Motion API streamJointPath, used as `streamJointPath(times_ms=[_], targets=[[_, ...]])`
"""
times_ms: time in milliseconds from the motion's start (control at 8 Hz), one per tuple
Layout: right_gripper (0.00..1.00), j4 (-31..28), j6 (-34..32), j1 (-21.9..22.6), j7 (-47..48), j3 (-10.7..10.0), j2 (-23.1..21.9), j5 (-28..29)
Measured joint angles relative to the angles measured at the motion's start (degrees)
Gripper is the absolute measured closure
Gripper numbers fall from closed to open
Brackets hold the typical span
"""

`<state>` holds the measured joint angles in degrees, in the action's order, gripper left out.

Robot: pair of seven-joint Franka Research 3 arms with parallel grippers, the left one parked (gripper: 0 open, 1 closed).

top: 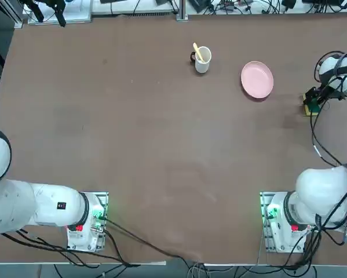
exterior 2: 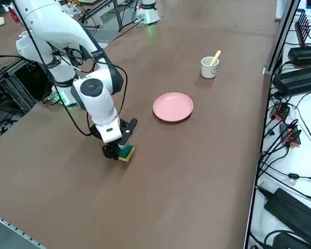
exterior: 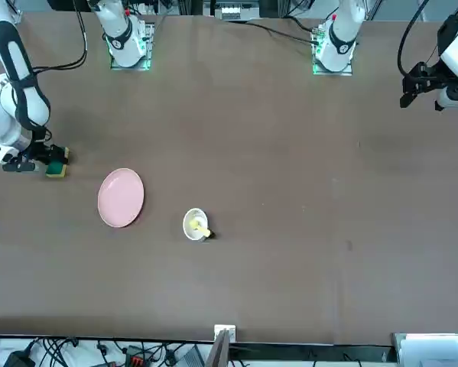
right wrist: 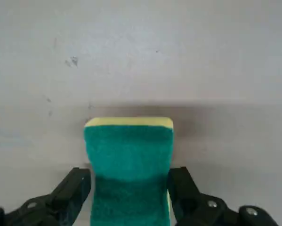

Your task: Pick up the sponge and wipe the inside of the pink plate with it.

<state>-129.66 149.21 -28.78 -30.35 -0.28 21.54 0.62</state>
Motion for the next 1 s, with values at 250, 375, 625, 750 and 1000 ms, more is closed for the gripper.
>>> streamJointPath(times_ms=[250,375,625,750,1000], targets=[[0.17,0.01,0.18,-0.06,-0.11,0.03,0.45,0.00],[0.37,0.11,0.27,-0.05,-0.18,0.06,0.36,-0.03],[0.76,0.62,0.41,0.03,-0.30,0.45,-0.13,-0.03],[0.88,1.02,0.57,0.24,-0.30,0.85,-0.62,-0.03],[0.89,2.27,0.60,2.33,-0.30,1.39,-2.40,-0.03]])
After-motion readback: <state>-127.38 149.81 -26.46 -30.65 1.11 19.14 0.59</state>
